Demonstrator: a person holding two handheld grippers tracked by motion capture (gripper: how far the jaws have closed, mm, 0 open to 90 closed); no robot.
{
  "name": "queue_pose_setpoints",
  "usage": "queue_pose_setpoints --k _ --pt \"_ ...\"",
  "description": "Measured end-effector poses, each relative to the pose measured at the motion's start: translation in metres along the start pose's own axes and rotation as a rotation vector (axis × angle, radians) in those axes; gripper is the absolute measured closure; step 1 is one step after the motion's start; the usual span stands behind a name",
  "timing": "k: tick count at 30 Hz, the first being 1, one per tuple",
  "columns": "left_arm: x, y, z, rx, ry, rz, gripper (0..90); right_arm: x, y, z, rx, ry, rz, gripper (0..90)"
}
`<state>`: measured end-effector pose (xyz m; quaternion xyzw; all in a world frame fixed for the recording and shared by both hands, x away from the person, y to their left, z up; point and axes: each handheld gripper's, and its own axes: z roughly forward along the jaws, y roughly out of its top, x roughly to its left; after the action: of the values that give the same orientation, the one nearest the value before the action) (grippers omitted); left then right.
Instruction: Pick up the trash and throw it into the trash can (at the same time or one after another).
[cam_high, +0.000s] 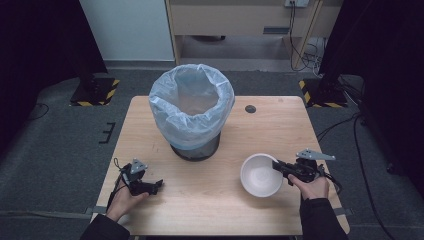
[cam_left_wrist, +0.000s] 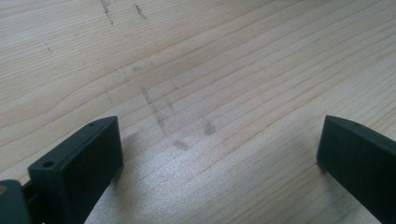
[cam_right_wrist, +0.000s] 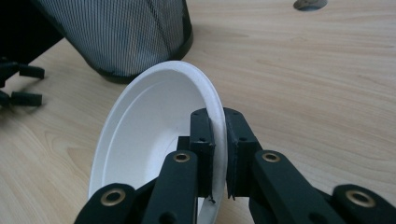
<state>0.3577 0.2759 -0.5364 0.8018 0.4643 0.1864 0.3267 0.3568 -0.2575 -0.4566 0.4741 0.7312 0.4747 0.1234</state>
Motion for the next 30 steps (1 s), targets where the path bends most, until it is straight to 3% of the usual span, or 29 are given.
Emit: queue_pose_setpoints --k 3,15,30 --pt "0.000 0.000 0.000 0.000 -0.001 0.000 0.0 0.000 0.002 -0.002 -0.019 -0.005 0.005 83.9" --pt "0.000 0.000 0.000 -0.001 -0.001 0.000 0.0 -0.003 0.018 -0.031 -0.235 -0.025 0.055 83.8" --pt "0.000 0.000 0.000 0.000 0.000 0.000 0.0 -0.004 0.032 -0.062 -0.441 -0.031 0.101 83.8"
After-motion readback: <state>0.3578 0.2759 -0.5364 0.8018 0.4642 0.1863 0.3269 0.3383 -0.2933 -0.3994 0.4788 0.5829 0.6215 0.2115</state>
